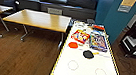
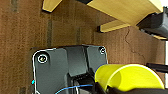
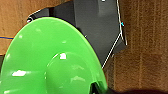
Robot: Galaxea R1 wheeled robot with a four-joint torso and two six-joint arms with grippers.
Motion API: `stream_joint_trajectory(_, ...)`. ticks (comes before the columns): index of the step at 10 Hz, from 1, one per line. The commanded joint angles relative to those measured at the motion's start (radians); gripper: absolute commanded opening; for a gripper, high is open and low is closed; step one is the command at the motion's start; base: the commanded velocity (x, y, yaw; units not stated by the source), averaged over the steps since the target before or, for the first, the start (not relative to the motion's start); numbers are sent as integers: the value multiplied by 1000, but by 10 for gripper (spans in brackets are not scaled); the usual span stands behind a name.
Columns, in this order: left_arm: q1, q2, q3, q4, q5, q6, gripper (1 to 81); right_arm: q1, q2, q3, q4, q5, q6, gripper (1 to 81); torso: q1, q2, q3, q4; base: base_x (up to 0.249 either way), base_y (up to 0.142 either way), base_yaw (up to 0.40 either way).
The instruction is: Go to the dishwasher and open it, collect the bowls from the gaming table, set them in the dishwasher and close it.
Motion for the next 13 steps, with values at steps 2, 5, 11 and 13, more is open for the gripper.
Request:
stream_joint_trajectory(2,194,152,-328,-13,-26,19,10,-3,-13,-10,-3,-73,4,10,0,0,0,0,0,0,0)
stream_joint_trajectory(5,308,258,-566,-19,-184,14,10,-8,9,-31,-14,-75,2,10,0,0,0,0,0,0,0)
stream_joint_trajectory(11,381,378,-686,-167,-175,84,10,-17,26,-54,-11,-73,4,10,0,0,0,0,0,0,0)
stream_joint_trajectory(13,404,396,-732,-383,-176,295,10,-15,35,-65,-13,-73,2,10,-1,-1,0,0,0,0,0)
